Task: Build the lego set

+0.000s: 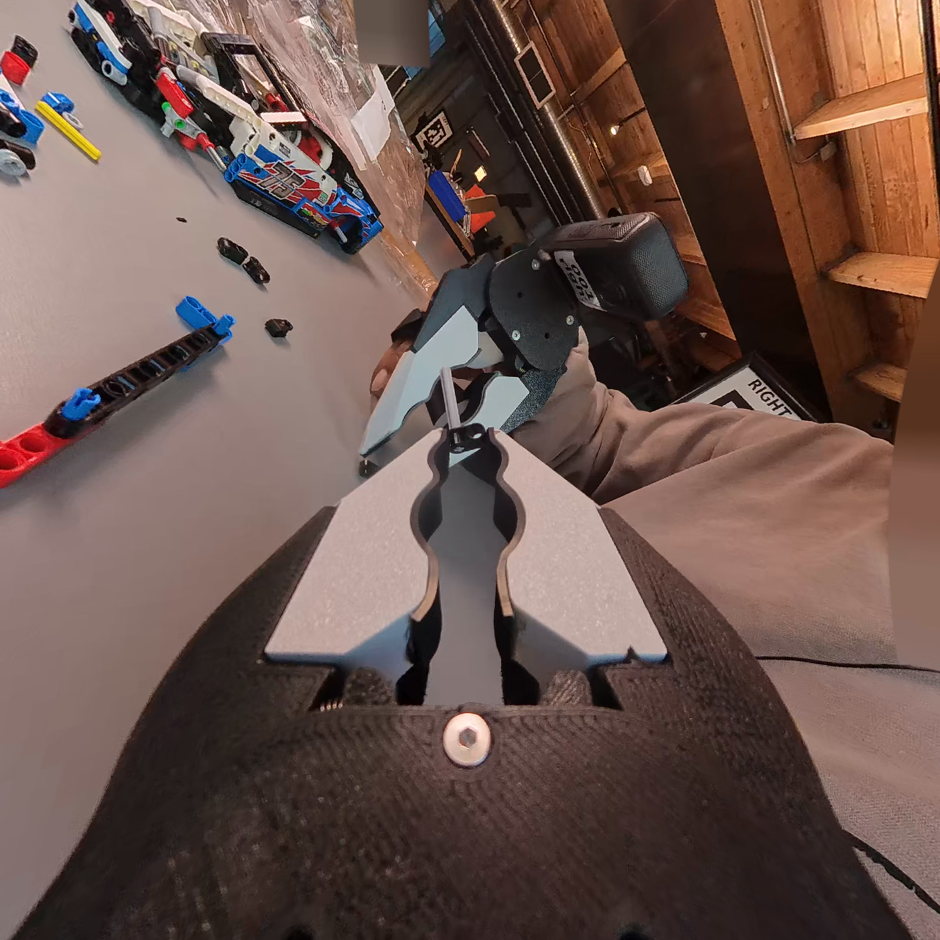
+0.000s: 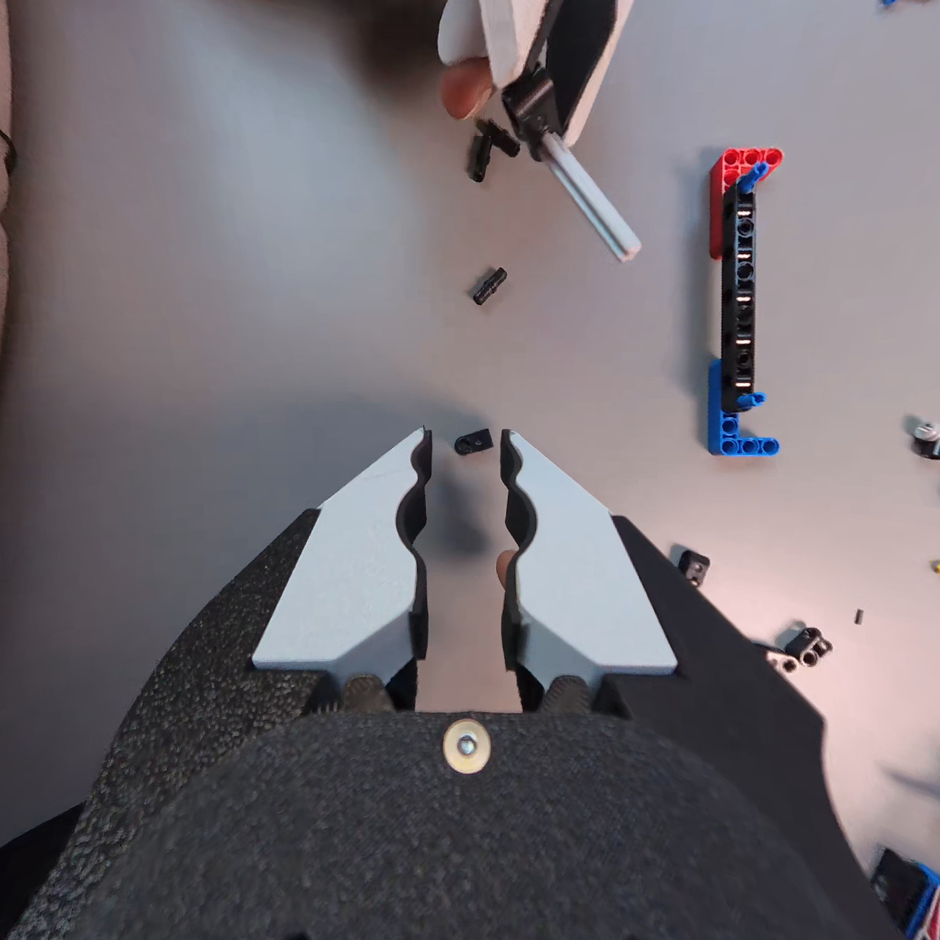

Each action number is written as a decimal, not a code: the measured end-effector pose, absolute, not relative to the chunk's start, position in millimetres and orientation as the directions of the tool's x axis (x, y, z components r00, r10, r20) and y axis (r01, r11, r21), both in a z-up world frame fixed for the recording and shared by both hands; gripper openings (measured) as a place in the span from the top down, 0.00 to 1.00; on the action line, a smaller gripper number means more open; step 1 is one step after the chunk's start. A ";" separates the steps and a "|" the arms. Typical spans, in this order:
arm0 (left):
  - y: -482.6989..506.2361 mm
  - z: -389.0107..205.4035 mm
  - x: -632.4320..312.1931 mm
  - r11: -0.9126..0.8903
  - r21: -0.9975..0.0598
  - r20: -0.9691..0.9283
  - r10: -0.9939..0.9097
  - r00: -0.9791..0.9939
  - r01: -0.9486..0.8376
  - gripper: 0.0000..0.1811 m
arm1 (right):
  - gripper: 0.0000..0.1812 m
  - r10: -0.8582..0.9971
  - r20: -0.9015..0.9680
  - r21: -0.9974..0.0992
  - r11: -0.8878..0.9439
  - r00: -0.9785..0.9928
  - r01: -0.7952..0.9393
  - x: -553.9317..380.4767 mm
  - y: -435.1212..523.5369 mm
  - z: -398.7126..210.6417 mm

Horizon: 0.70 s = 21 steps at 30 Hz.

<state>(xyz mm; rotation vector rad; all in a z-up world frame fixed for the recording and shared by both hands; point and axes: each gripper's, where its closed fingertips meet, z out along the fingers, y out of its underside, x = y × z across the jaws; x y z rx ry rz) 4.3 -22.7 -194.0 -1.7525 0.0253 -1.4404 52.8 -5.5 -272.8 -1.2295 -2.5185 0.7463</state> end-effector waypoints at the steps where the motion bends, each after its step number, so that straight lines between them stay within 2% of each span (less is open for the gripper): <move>1: -22.9 -193.1 3.2 -0.638 -0.608 0.794 -0.504 0.340 0.472 0.93 | 0.86 0.780 -0.010 -0.543 0.521 -0.625 0.659 52.5 -5.8 -273.2; 10: -24.3 -190.8 1.4 -0.630 -0.624 0.781 -0.516 0.351 0.462 0.93 | 0.87 0.779 -0.050 -0.510 0.518 -0.626 0.686 84.3 -17.1 -275.5; 15: -25.3 -195.9 7.2 -0.648 -0.620 0.785 -0.512 0.350 0.442 0.93 | 0.88 0.853 0.006 -0.565 0.433 -0.522 0.702 68.5 -9.0 -274.3; 21: -24.0 -200.3 5.1 -0.651 -0.620 0.785 -0.497 0.371 0.438 0.93 | 0.90 0.907 -0.004 -0.563 0.346 -0.421 0.751 55.8 -10.2 -280.7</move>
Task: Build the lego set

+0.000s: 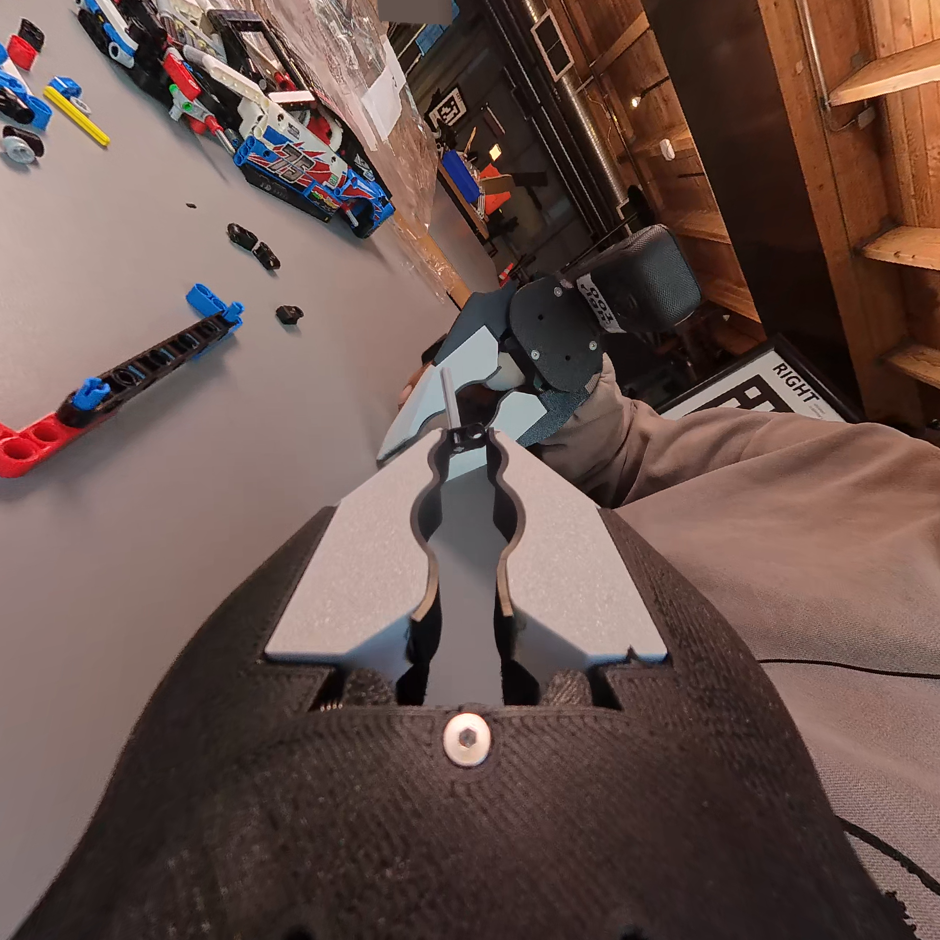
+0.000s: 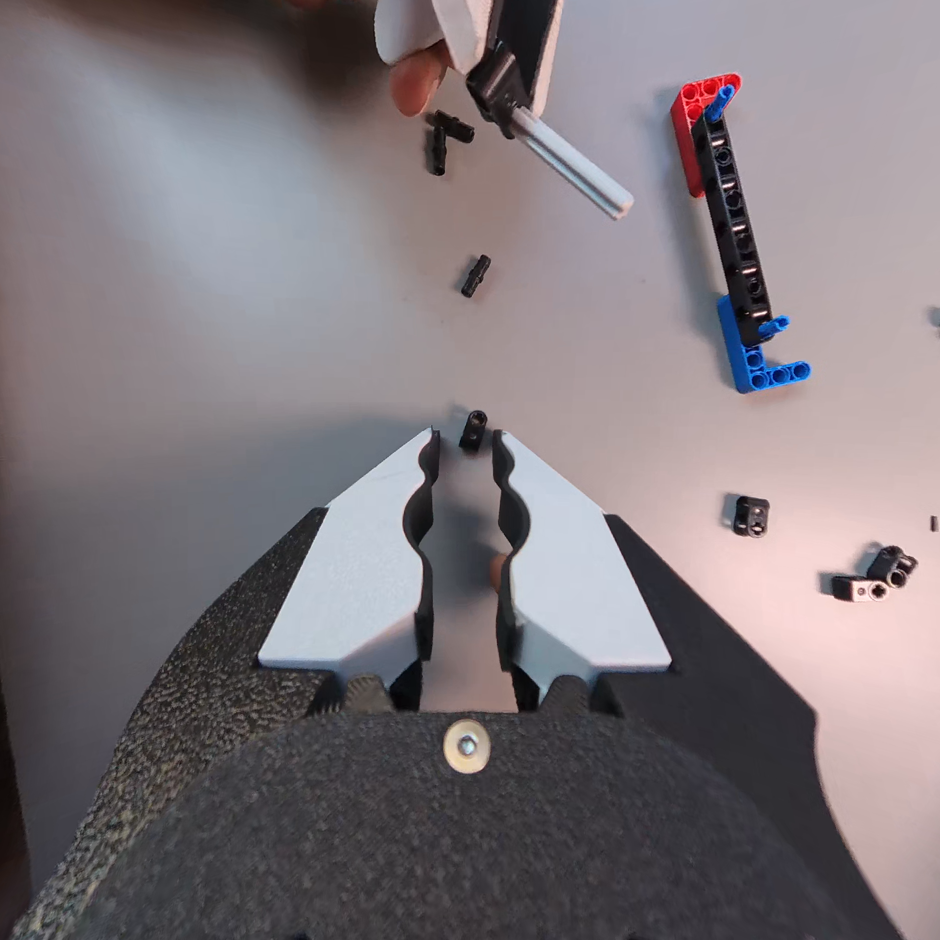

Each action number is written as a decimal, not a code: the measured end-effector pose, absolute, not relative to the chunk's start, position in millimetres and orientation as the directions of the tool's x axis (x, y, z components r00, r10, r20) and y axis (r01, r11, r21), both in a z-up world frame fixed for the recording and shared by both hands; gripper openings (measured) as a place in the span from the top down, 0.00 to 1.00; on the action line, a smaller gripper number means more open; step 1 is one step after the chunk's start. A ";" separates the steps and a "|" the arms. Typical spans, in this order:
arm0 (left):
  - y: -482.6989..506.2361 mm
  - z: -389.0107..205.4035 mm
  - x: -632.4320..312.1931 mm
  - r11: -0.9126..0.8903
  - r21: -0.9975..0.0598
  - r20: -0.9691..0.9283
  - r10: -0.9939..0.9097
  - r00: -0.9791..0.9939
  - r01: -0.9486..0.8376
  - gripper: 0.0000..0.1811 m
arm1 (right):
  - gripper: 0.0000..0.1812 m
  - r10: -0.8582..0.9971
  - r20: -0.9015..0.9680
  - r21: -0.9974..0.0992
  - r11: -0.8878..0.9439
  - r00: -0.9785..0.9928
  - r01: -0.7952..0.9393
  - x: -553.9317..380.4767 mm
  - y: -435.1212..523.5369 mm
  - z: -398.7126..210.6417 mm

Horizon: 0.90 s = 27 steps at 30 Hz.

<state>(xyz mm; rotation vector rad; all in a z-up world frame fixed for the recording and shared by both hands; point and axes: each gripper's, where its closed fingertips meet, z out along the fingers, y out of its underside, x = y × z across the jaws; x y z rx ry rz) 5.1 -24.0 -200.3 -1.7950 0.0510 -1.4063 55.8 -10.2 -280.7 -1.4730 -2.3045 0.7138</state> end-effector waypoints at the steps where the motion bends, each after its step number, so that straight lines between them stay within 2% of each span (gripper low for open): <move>1: -23.6 -200.7 4.5 -0.650 -0.621 0.783 -0.495 0.376 0.439 0.93 | 0.92 0.913 0.001 -0.559 0.339 -0.408 0.757 54.8 -9.4 -280.9; 5: -22.0 -202.5 2.2 -0.639 -0.632 0.773 -0.488 0.404 0.438 0.93 | 0.97 0.926 0.020 -0.562 0.322 -0.376 0.762 53.1 -10.0 -281.3; 11: -21.9 -209.5 4.9 -0.639 -0.664 0.741 -0.489 0.461 0.390 0.93 | 0.97 0.943 0.021 -0.593 0.279 -0.332 0.756 52.4 -8.2 -280.5; 13: -22.5 -210.0 6.7 -0.641 -0.666 0.738 -0.493 0.461 0.382 0.93 | 0.97 0.947 -0.033 -0.611 0.235 -0.320 0.756 52.4 -11.6 -278.3; 16: -23.2 -206.6 6.9 -0.634 -0.670 0.737 -0.503 0.451 0.387 0.93 | 0.97 0.936 -0.229 -0.687 0.040 -0.269 0.726 46.3 -17.6 -264.4; 18: -25.0 -199.0 6.8 -0.616 -0.680 0.731 -0.530 0.429 0.397 0.93 | 0.97 0.879 -0.393 -0.762 -0.148 -0.269 0.630 38.0 -19.1 -239.2; 20: -27.0 -190.7 7.2 -0.591 -0.701 0.713 -0.565 0.416 0.400 0.93 | 0.97 0.798 -0.529 -0.792 -0.341 -0.289 0.507 32.5 -11.7 -210.2; 23: -30.1 -187.4 10.9 -0.589 -0.712 0.702 -0.587 0.403 0.383 0.93 | 0.97 0.649 -0.684 -0.725 -0.557 -0.333 0.405 31.9 1.0 -183.9; 27: -32.5 -188.5 17.5 -0.586 -0.729 0.684 -0.606 0.407 0.354 0.93 | 0.97 0.530 -0.763 -0.646 -0.650 -0.370 0.401 30.9 1.8 -180.1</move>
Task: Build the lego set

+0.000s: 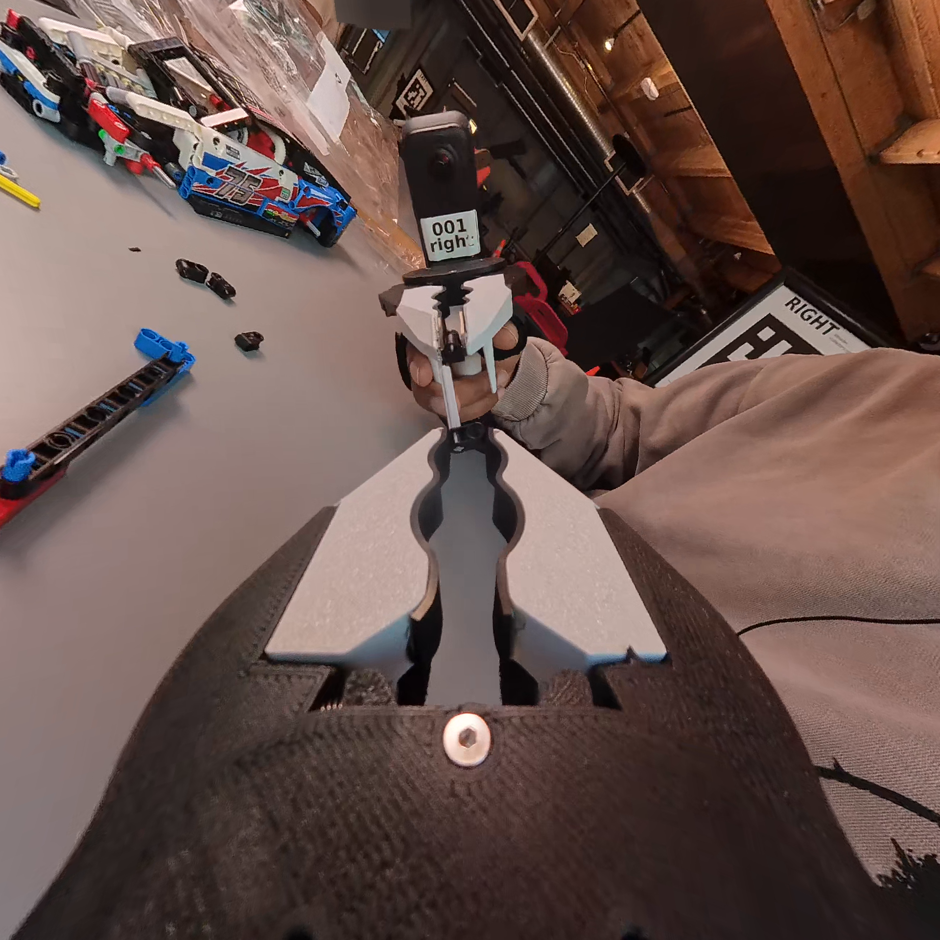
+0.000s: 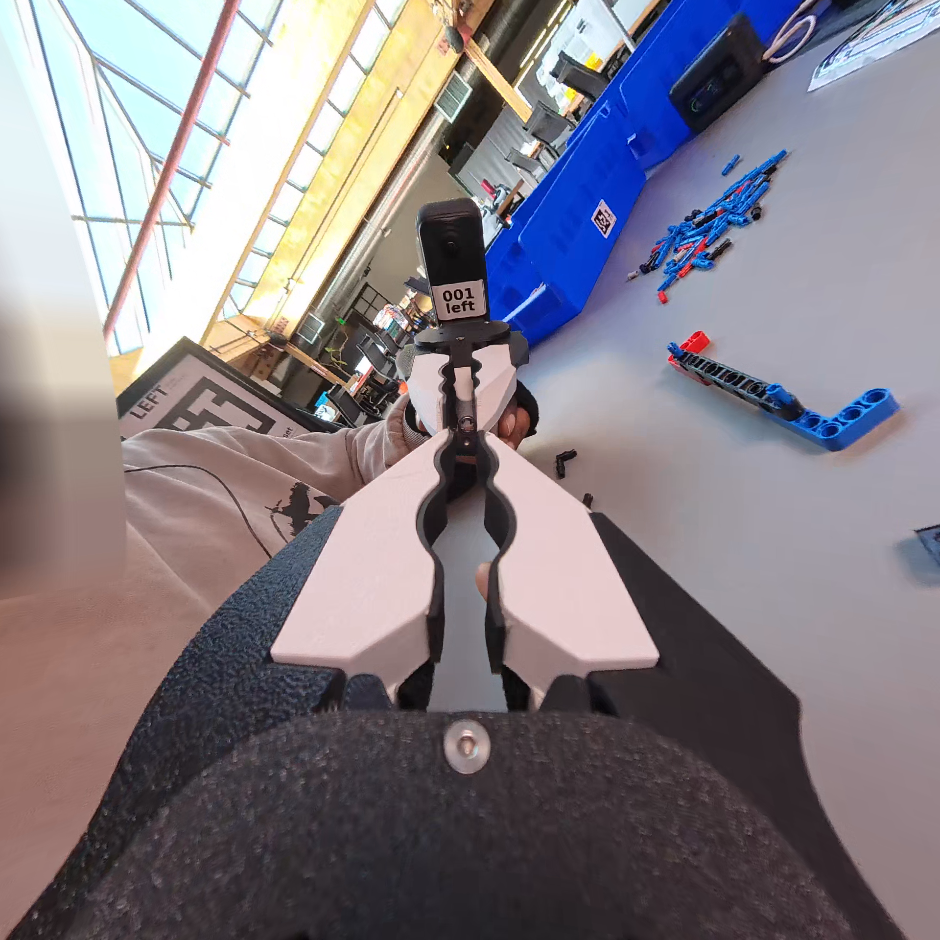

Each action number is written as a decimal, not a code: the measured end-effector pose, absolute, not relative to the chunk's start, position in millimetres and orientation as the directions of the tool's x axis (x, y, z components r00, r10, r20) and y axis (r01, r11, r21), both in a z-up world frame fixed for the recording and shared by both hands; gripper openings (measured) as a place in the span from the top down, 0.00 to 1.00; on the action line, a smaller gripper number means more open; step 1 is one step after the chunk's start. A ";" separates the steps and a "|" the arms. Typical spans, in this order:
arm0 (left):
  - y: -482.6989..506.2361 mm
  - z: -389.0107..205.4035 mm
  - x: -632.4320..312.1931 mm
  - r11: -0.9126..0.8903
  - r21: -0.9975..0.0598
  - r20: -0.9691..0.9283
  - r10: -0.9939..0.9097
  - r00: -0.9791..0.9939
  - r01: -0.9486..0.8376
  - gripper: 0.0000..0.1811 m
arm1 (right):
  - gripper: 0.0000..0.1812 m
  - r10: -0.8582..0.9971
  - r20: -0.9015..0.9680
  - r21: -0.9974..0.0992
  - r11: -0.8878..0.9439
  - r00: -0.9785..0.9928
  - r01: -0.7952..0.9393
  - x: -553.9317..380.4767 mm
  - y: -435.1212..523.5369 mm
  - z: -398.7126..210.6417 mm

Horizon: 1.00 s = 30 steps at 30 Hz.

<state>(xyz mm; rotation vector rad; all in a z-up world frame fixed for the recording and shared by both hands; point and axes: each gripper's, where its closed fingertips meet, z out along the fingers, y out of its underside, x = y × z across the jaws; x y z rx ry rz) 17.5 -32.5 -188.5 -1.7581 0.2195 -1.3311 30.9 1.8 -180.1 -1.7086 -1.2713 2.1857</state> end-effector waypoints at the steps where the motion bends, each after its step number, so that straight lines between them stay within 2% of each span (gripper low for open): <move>1: -32.8 -188.3 18.8 -0.574 -0.745 0.666 -0.616 0.421 0.339 0.93 | 0.97 0.516 -0.769 -0.639 -0.652 -0.377 0.409 30.8 0.0 -181.2; 7: -32.8 -187.9 21.8 -0.518 -0.810 0.581 -0.646 0.494 0.275 0.94 | 0.97 0.445 -0.801 -0.594 -0.679 -0.400 0.432 30.8 -3.8 -183.8; 15: -33.0 -191.1 22.5 -0.527 -0.809 0.579 -0.639 0.507 0.260 0.94 | 0.97 0.379 -0.835 -0.538 -0.710 -0.398 0.455 29.4 -4.5 -188.2; 21: -34.4 -200.4 23.3 -0.527 -0.833 0.520 -0.637 0.569 0.172 0.94 | 0.97 0.365 -0.853 -0.514 -0.709 -0.373 0.482 27.4 -4.9 -196.2; 27: -43.0 -215.7 25.8 -0.468 -0.881 0.327 -0.705 0.630 -0.066 0.94 | 0.97 0.497 -0.796 -0.599 -0.569 -0.346 0.562 30.9 -15.6 -214.6; 28: -45.5 -216.0 28.2 -0.458 -0.885 0.314 -0.720 0.619 -0.084 1.00 | 0.97 0.508 -0.785 -0.612 -0.541 -0.355 0.577 33.2 -18.9 -216.3; 30: -51.1 -219.3 31.8 -0.460 -0.879 0.303 -0.743 0.596 -0.127 1.00 | 0.97 0.542 -0.759 -0.634 -0.489 -0.360 0.600 35.9 -24.2 -222.0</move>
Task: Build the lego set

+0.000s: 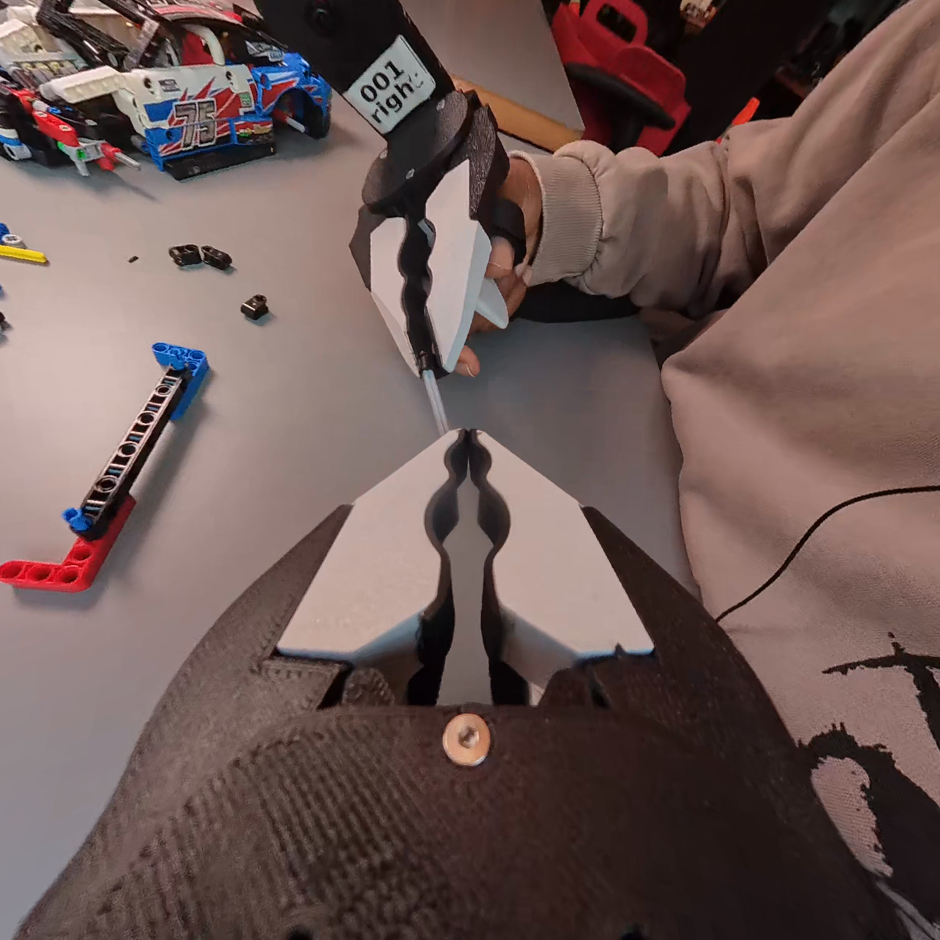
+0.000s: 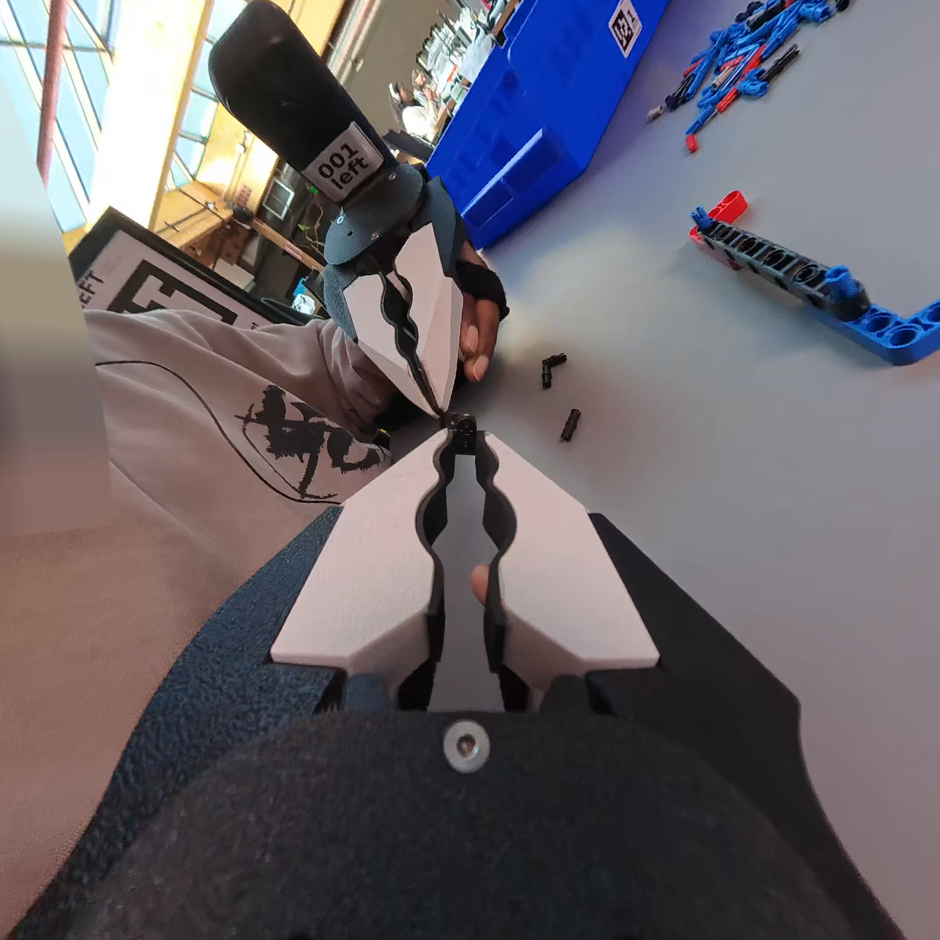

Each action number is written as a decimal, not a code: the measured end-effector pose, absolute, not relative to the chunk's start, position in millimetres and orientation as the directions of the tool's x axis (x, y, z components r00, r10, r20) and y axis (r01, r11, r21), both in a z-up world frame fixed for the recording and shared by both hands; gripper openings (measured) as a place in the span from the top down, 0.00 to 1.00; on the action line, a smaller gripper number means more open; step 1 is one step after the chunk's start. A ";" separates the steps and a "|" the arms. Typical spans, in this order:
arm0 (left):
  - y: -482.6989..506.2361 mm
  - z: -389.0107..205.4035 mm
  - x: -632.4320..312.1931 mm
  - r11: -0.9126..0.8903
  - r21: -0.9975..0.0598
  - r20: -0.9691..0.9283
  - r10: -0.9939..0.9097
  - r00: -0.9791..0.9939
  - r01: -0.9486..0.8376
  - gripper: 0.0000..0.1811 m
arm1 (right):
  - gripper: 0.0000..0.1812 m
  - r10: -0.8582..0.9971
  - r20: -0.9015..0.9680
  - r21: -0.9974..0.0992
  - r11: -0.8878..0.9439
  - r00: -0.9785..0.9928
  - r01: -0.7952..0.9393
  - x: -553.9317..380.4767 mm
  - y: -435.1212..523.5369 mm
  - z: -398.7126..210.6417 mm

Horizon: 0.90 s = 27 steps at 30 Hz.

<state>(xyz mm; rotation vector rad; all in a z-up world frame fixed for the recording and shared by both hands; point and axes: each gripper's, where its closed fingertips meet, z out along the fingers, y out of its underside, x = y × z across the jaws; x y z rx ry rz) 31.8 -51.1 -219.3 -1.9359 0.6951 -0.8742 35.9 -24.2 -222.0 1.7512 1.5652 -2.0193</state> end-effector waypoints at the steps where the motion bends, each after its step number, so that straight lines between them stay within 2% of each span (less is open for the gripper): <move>1: -52.6 -221.5 32.5 -0.450 -0.879 0.278 -0.753 0.597 -0.159 1.00 | 0.97 0.551 -0.752 -0.640 -0.476 -0.363 0.603 36.1 -25.8 -222.8; 15: -44.7 -207.7 27.5 -0.391 -0.918 0.274 -0.748 0.604 -0.067 1.00 | 0.97 0.512 -0.779 -0.624 -0.568 -0.363 0.537 34.4 -14.6 -210.2; 17: -44.5 -207.0 26.8 -0.381 -0.922 0.264 -0.749 0.608 -0.070 0.96 | 0.97 0.510 -0.782 -0.621 -0.577 -0.359 0.530 34.4 -12.6 -209.5; 27: -42.6 -241.5 13.8 -0.406 -0.862 0.105 -0.728 0.678 -0.303 0.88 | 0.97 0.535 -0.774 -0.629 -0.583 -0.340 0.515 34.3 -7.2 -209.8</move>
